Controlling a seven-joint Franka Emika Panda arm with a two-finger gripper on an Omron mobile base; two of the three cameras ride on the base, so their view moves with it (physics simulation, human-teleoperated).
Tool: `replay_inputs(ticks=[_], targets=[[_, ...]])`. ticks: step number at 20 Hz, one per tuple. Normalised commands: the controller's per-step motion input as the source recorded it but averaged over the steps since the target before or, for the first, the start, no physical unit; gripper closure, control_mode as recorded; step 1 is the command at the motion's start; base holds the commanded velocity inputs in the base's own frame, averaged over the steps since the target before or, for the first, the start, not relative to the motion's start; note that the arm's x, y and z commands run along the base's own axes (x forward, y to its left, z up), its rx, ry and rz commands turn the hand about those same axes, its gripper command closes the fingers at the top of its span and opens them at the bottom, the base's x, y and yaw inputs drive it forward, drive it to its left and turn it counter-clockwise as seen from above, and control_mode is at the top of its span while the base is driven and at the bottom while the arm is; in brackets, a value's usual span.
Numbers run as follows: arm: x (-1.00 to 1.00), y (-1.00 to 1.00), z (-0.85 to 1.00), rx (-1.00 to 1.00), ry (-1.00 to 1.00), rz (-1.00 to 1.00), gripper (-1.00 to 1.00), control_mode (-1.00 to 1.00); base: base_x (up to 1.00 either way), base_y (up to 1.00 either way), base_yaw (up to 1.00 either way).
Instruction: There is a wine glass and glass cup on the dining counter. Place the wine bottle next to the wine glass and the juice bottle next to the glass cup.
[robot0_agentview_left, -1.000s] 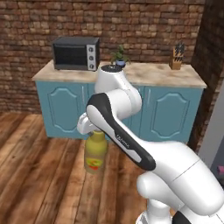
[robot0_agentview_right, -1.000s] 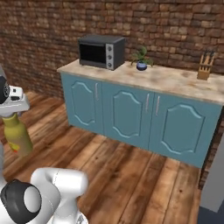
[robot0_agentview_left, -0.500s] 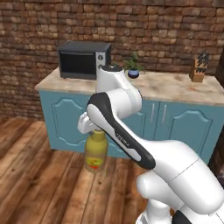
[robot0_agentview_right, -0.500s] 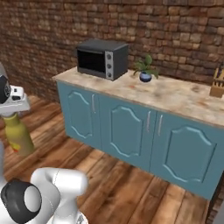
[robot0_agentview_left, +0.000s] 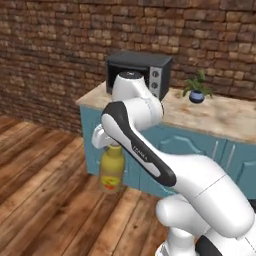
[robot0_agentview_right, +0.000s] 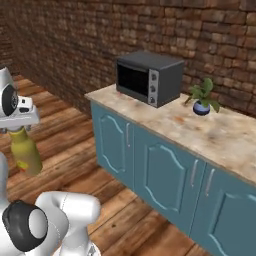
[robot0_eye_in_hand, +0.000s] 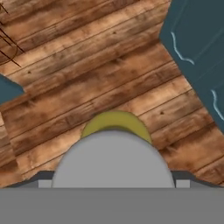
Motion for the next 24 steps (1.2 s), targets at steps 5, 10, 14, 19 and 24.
replay_inputs(ticks=[5,10,14,19,24], targets=[[0.0,0.0,0.0,0.0,0.0,0.0,1.0,1.0,0.64,0.0,0.61],[0.0,0.0,0.0,0.0,0.0,0.0,1.0,1.0,0.62,0.0,0.63],[0.0,0.0,0.0,0.0,0.0,0.0,1.0,1.0,0.66,0.0,0.58],[0.0,0.0,0.0,0.0,0.0,0.0,1.0,1.0,0.75,-0.01,0.43],[0.0,0.0,0.0,0.0,0.0,0.0,1.0,1.0,0.82,-0.04,0.34]])
